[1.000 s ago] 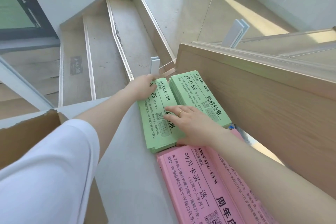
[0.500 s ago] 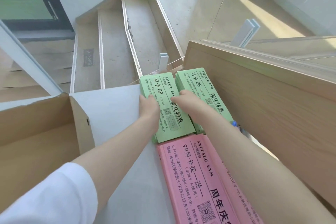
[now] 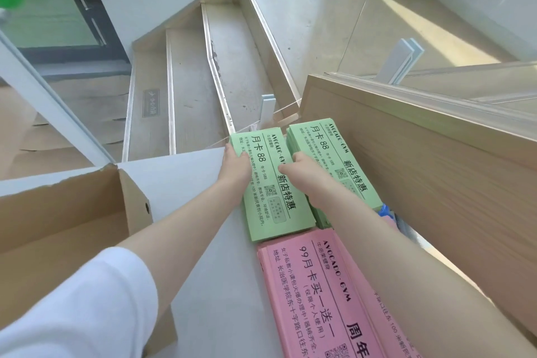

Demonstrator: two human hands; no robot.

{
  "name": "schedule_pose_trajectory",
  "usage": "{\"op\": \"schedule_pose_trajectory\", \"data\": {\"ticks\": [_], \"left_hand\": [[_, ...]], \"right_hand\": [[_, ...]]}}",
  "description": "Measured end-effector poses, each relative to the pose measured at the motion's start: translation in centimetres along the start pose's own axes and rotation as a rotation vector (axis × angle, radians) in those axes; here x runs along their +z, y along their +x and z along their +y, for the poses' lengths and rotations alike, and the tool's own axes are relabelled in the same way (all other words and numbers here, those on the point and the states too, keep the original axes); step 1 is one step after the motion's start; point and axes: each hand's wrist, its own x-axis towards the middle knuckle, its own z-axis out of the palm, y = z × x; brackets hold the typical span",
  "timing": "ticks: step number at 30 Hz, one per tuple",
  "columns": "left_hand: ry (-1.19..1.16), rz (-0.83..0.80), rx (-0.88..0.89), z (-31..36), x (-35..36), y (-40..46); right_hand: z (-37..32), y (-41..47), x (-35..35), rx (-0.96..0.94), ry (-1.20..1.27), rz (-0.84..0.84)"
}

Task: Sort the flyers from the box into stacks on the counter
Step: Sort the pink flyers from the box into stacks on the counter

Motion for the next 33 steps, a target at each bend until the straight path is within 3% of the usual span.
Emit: {"op": "schedule_pose_trajectory", "data": {"ticks": [5, 9, 12, 14, 18, 22, 28, 33], "left_hand": [[0.026, 0.012, 0.039, -0.7, -0.1, 1.0], [0.533, 0.119, 0.417, 2.6, 0.0, 2.9], [0.813, -0.068, 0.594, 6.6, 1.6, 4.4], [0.956, -0.245, 0.601, 7.8, 3.2, 5.4], [1.215, -0.53, 0.534, 8.5, 5.4, 7.5], [1.292, -0.693, 0.515, 9.6, 5.3, 8.6], [1.497, -0.634, 0.677, 9.2, 6.0, 9.5], [1.532, -0.599, 0.684, 9.3, 6.4, 9.3]], "right_hand": [[0.0, -0.3, -0.4, -0.072, -0.126, -0.011], [0.1, 0.3, -3.1, -0.295, -0.185, 0.206], [0.9, 2.7, -5.7, -0.324, -0.128, 0.4], [1.6, 4.6, -7.1, -0.219, -0.19, 0.41], [2.4, 7.6, -8.5, 0.009, -0.199, 0.268], [2.6, 9.1, -8.9, 0.037, -0.119, 0.212], [3.2, 9.5, -8.8, 0.013, -0.037, 0.214], [3.4, 10.0, -8.8, 0.03, 0.021, 0.258]]}}
